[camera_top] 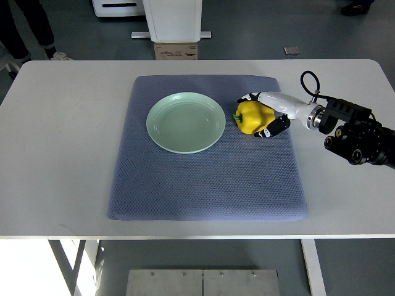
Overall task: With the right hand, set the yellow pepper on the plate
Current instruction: 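Close the right hand's fingers around the yellow pepper, then lift the pepper with the right hand and carry it over the plate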
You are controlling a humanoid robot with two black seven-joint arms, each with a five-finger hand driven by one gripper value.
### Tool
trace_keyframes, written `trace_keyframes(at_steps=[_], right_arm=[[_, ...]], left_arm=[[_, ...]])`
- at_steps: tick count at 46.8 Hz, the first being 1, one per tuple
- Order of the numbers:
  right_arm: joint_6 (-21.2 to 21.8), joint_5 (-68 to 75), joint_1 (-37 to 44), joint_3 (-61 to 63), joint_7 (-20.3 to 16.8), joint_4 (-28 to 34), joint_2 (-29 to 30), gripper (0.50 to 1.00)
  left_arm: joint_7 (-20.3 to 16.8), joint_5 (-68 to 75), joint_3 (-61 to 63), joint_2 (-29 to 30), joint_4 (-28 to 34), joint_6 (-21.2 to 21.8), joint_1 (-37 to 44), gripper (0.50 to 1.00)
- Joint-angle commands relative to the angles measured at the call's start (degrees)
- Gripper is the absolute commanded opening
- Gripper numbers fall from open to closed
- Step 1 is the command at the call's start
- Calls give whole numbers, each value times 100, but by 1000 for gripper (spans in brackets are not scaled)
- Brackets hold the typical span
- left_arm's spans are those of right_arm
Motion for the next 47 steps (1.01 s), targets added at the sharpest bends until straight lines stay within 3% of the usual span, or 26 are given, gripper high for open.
trace_keyframes(at_steps=[1, 6, 12, 15, 37, 47], right_arm=[[0, 8, -1, 2, 0, 1, 9, 757], [0, 8, -1, 2, 0, 1, 18, 717], [-8, 8, 8, 2, 0, 1, 18, 602], [-8, 8, 8, 2, 0, 1, 18, 500], [-369, 17, 35, 37, 0, -25, 132, 500], [-377, 157, 17, 168, -2, -464, 281, 500]], left_arm=[[0, -6, 4, 0, -1, 0, -1, 1000], [0, -6, 4, 0, -1, 0, -1, 1000], [0, -6, 4, 0, -1, 0, -1, 1000], [0, -6, 4, 0, -1, 0, -1, 1000], [0, 2, 4, 0, -1, 0, -1, 1000], [0, -6, 4, 0, -1, 0, -1, 1000]])
